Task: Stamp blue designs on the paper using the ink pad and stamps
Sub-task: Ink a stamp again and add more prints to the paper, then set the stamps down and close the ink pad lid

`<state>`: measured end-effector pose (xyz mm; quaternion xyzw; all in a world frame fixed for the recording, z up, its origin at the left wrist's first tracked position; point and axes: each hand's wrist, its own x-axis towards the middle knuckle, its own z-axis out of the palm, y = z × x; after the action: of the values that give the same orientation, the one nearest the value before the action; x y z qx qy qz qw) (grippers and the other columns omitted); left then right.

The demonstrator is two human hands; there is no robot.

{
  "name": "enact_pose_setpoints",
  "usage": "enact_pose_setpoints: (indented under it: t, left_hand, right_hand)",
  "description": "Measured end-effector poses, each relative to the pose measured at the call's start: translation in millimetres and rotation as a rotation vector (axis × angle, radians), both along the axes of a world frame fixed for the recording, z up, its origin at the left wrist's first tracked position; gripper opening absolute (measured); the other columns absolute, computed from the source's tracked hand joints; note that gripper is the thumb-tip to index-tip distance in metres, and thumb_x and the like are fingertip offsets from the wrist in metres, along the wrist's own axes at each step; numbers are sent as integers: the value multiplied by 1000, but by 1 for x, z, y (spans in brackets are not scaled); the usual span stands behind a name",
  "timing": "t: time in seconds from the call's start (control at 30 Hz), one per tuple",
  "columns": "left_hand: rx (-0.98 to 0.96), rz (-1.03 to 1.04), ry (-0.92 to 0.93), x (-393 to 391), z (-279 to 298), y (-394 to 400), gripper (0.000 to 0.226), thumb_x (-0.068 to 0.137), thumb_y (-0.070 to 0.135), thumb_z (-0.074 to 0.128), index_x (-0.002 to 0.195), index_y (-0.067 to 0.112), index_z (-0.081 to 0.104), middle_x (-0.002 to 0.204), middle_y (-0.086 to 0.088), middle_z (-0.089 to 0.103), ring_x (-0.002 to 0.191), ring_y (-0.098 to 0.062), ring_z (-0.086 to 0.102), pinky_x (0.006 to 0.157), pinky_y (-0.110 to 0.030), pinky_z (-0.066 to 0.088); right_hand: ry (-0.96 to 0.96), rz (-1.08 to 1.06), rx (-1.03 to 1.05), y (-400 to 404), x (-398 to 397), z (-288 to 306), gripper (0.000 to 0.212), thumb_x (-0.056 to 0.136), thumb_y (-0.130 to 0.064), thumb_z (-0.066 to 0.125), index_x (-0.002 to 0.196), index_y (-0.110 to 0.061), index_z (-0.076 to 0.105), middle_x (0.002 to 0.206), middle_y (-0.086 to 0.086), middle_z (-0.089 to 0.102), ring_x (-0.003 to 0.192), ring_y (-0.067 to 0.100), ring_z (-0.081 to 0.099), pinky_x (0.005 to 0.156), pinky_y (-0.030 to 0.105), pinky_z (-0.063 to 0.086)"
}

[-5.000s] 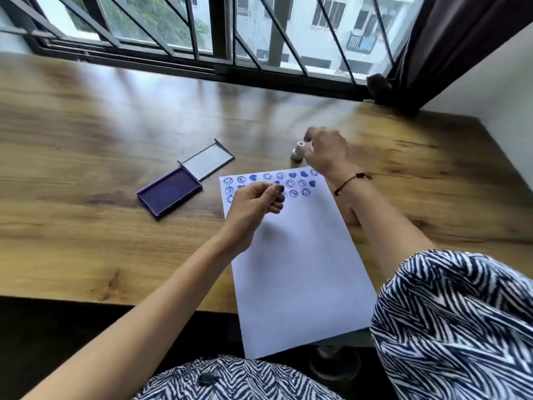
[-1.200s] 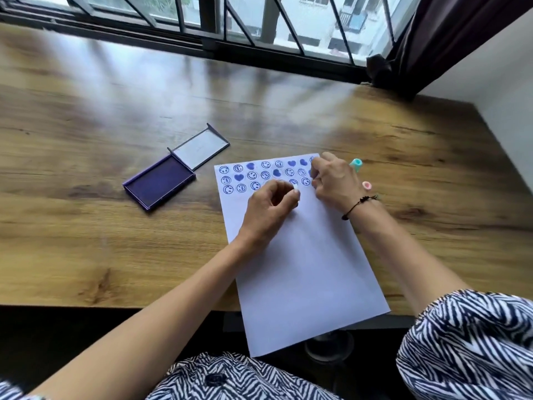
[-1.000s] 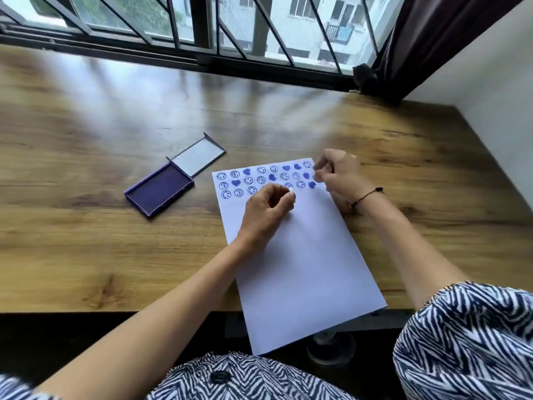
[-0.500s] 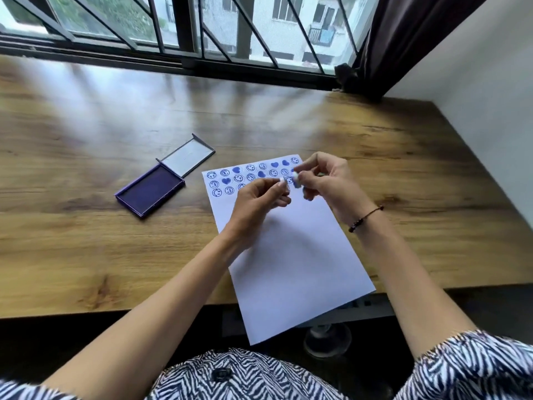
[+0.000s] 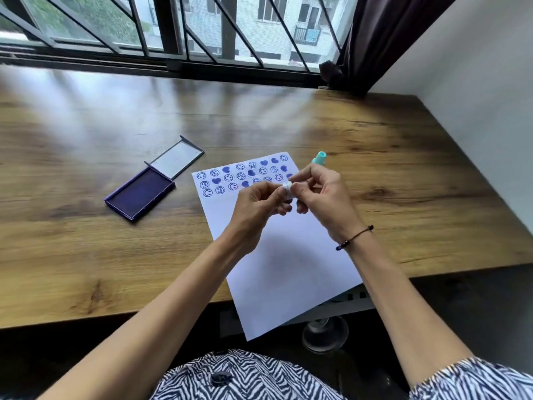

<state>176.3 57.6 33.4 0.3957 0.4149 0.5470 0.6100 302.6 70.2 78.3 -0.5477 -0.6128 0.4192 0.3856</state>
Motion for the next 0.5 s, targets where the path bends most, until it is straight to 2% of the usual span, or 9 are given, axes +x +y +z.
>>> enact_pose_setpoints:
  t: [0.07,0.13,0.2,0.3,0.4,0.5]
  left_hand:
    - [-14,-47,45,4,-3,-2,14,86,9,54,74,10,61,58,5,64,54,-9,57,58,-18,48]
    - [-23,-91,134,11,-5,-3,13,85,9,55,76,13,62,64,-1,61,54,-6,54,58,-16,46]
    - [-40,-74,184,18,-8,-2,12,85,8,55,79,15,63,68,-4,58,55,-4,53,59,-15,45]
    - [-67,-31,177,24,-9,-2,12,86,7,54,81,15,62,69,-4,58,58,-7,53,60,-14,46]
    - [-69,-46,170,26,-8,-3,12,86,7,53,83,13,63,70,-5,59,62,-11,54,60,-14,48]
    - [-73,-46,158,27,-6,-4,10,86,8,53,87,10,63,71,-5,59,64,-13,54,60,-14,49]
  right_hand:
    - [-15,-17,-23,-5,7,-7,8,83,0,58,79,-8,58,61,10,57,39,5,51,45,16,45]
    - [-115,-49,-17,-6,16,-13,5,81,-1,59,83,-5,60,59,5,59,42,9,54,50,22,48]
    - [-331,-111,104,0,29,-17,7,78,-2,58,80,-8,62,68,8,65,57,19,59,62,31,50]
    - [-700,-166,245,15,50,-18,12,77,-4,53,83,-8,63,91,16,65,84,31,59,72,33,45]
    - [-919,-156,192,26,63,-21,13,82,-6,51,91,-3,60,100,23,60,91,39,58,73,39,46]
    - [-1033,-116,191,26,66,-22,13,84,-7,50,93,-3,59,100,22,59,92,40,58,73,40,46]
